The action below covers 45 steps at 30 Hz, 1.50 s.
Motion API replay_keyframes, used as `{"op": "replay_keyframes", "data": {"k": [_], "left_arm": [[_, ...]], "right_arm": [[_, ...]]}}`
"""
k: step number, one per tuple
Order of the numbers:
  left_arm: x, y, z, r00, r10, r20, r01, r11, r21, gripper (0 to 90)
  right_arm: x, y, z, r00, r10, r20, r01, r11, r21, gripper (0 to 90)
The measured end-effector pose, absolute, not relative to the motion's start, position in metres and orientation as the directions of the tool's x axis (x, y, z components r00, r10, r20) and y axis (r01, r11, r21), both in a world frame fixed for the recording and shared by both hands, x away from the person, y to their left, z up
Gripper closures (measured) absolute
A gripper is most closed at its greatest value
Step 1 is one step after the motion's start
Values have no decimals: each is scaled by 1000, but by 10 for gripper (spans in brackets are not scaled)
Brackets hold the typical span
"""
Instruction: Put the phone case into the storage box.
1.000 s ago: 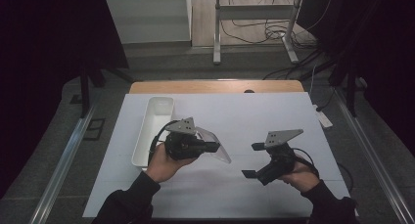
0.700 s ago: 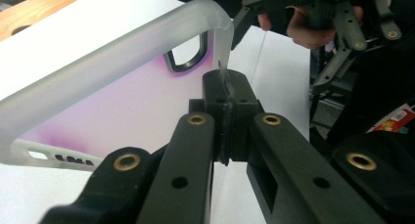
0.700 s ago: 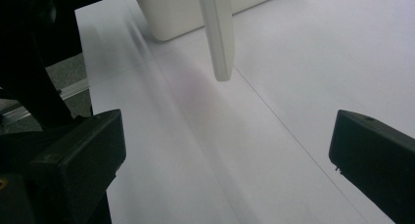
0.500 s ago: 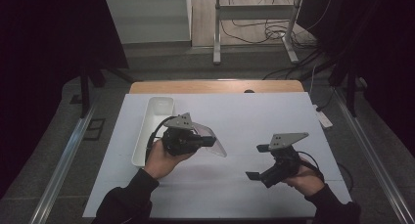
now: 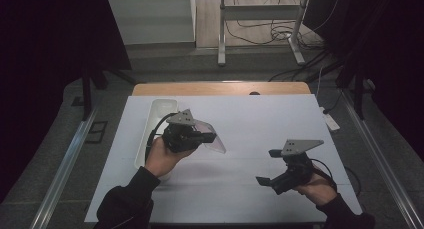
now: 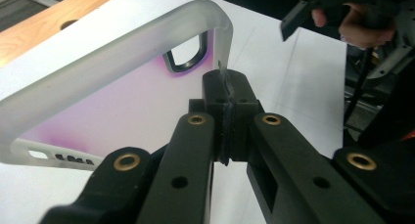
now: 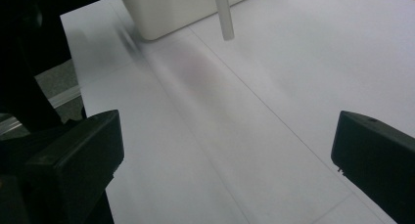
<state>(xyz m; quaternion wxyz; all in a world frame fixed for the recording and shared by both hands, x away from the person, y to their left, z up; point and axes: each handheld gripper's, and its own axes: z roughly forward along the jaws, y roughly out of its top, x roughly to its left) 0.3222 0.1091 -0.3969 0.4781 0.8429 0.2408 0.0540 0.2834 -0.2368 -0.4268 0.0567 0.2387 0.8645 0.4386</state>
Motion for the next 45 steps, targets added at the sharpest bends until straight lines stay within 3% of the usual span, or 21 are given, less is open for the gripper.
{"op": "replay_keyframes", "data": {"k": [45], "left_arm": [[353, 162, -378, 744, 664, -66, 445, -420, 791, 892]], "right_arm": [[256, -286, -436, -800, 598, 40, 405, 490, 772, 0]]}}
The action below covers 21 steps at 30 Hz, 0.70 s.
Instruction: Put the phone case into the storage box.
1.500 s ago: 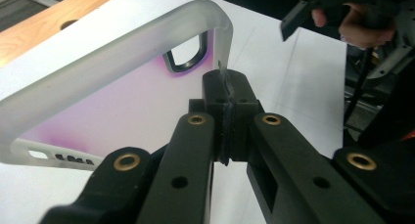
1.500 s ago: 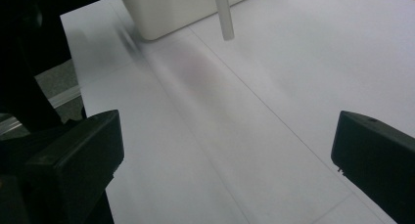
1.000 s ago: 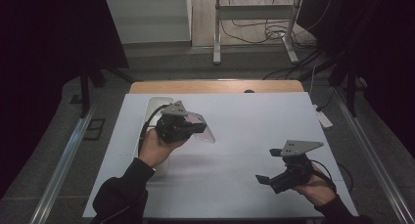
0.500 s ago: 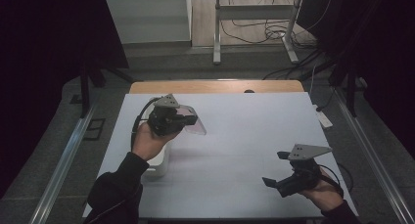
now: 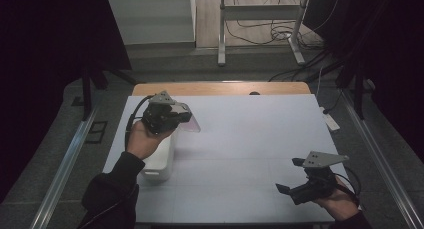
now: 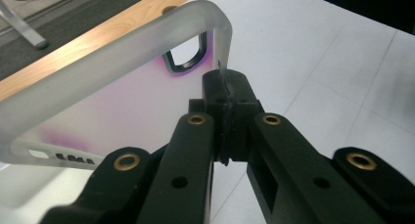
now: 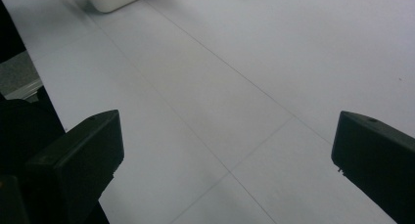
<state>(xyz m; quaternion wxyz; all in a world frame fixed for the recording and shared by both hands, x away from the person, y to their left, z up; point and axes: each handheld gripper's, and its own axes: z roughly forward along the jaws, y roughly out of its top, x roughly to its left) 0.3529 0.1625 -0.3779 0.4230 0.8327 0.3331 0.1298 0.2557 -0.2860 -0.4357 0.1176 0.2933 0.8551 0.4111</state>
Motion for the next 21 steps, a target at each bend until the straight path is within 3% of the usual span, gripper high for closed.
{"op": "replay_keyframes", "data": {"k": [21], "left_arm": [[361, 182, -365, 706, 706, -49, 465, -410, 785, 892]], "right_arm": [[247, -306, -443, -744, 667, 37, 460, 471, 753, 0]]}}
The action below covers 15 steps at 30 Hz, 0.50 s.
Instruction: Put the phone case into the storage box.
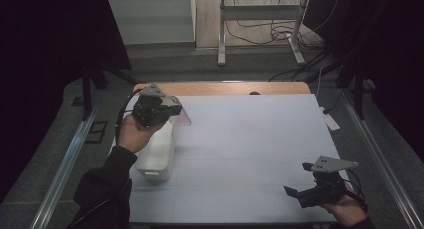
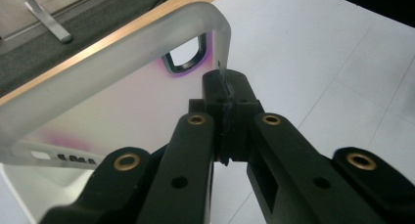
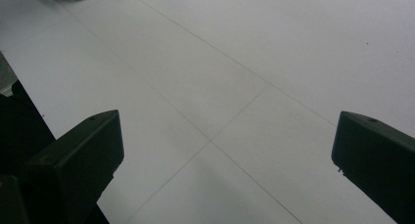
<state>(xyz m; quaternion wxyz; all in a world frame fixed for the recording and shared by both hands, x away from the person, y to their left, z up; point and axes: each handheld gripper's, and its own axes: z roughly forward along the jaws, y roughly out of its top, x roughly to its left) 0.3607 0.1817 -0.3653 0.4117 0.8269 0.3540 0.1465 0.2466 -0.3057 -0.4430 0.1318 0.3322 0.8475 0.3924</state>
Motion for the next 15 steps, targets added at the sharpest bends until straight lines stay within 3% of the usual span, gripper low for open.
{"op": "replay_keyframes", "data": {"k": [15], "left_arm": [[370, 192, -358, 681, 732, -18, 479, -426, 768, 892]], "right_arm": [[236, -325, -445, -691, 721, 45, 497, 429, 754, 0]]}}
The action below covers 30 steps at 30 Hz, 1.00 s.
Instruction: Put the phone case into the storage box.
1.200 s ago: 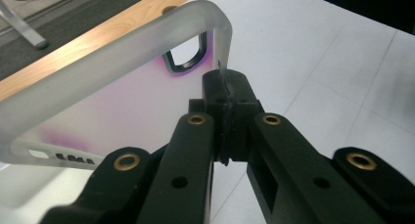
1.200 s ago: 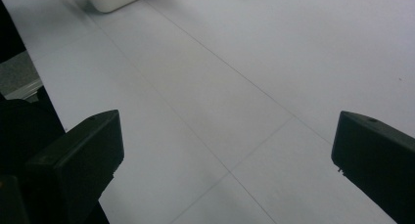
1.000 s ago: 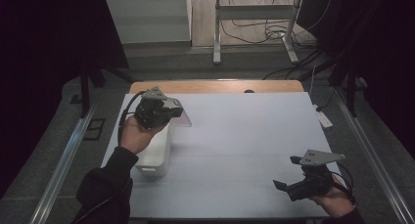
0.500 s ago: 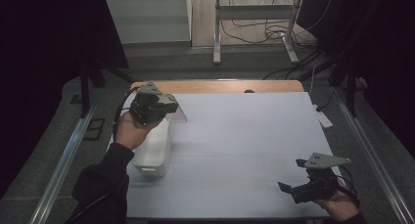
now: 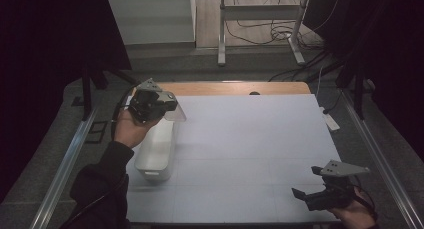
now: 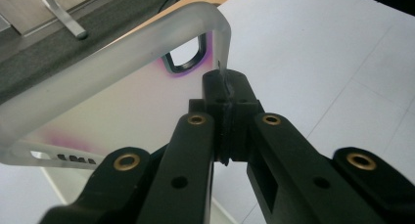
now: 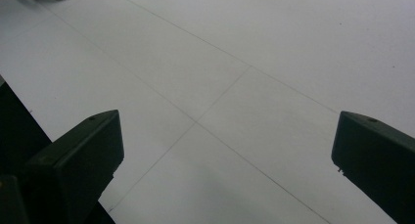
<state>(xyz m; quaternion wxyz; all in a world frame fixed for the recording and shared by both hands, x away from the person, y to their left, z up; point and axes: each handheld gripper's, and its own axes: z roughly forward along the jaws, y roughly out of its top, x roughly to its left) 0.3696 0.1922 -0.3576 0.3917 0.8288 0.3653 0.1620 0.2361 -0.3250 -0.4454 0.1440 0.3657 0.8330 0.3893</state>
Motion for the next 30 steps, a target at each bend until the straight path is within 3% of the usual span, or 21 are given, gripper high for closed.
{"op": "replay_keyframes", "data": {"k": [30], "left_arm": [[394, 219, -367, 610, 792, 0, 552, -425, 717, 892]], "right_arm": [[222, -342, -447, -636, 771, 45, 515, 380, 769, 0]]}}
